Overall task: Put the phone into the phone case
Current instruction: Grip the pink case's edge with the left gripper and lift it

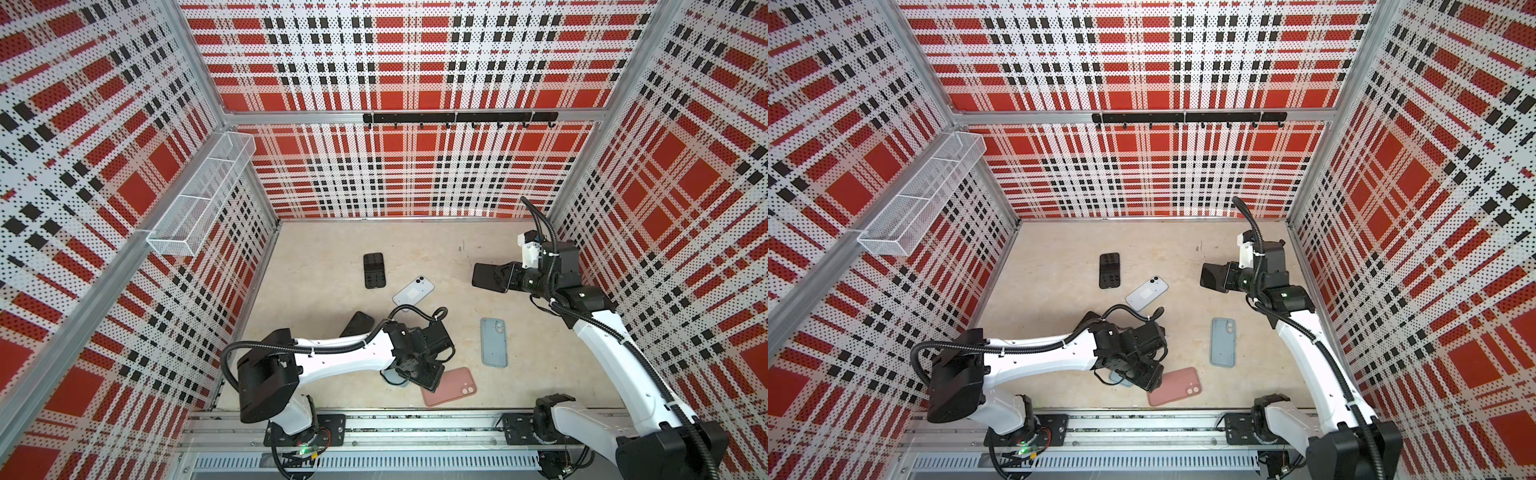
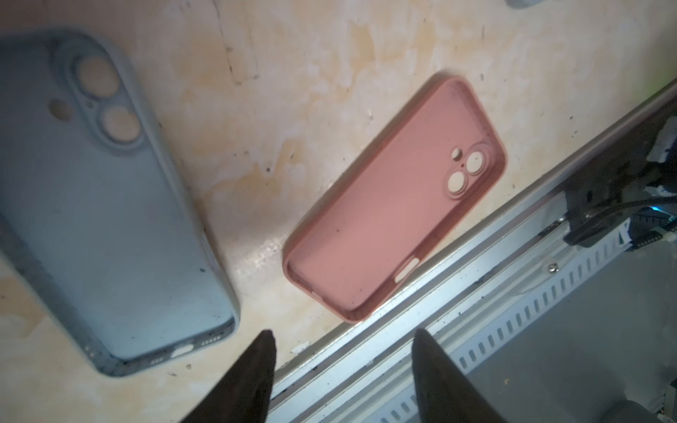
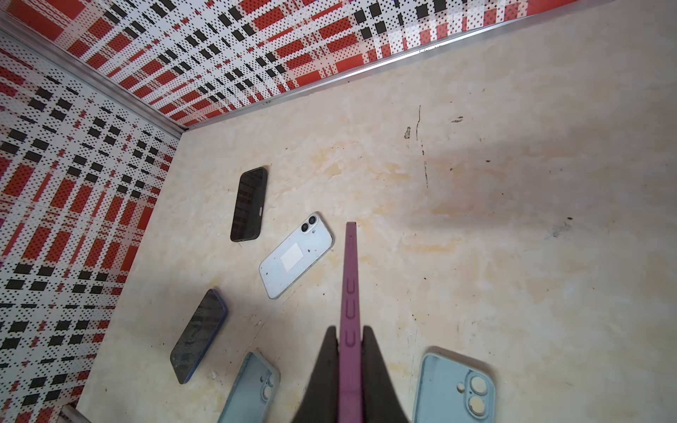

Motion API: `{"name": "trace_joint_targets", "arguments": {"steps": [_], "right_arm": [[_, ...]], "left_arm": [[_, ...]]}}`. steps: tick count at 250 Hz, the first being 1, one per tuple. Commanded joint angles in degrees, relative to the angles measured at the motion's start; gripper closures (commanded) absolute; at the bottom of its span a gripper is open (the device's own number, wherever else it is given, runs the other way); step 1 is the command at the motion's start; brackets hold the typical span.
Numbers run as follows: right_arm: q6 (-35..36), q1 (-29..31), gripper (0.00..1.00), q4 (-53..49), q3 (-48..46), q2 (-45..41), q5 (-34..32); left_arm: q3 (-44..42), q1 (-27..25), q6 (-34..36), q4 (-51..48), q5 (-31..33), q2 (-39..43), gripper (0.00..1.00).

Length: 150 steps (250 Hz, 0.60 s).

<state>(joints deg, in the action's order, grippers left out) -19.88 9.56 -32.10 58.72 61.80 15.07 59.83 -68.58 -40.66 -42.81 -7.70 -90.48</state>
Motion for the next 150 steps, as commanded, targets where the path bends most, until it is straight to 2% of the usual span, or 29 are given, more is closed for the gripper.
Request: {"name": "trace_joint_targets", "arguments": {"steps": [1, 80, 150], "right_arm": [[0.6, 0.1, 1.0, 3.0, -0.6, -2.7, 1.8], [-0.5, 0.2, 1.0, 2.5, -2.7, -8.0, 3.8], [0.3, 0.1, 1.0, 0.6, -1.6, -10.0, 3.6]], "left_arm": [[-1.9, -1.5, -5.7, 2.2, -0.5, -2.1, 0.4], [-2.5, -2.2, -8.8, 5.0, -1.3, -6.8, 0.49], [1.0, -0.3, -7.8, 2.8, -1.4, -14.1, 0.75]]}}
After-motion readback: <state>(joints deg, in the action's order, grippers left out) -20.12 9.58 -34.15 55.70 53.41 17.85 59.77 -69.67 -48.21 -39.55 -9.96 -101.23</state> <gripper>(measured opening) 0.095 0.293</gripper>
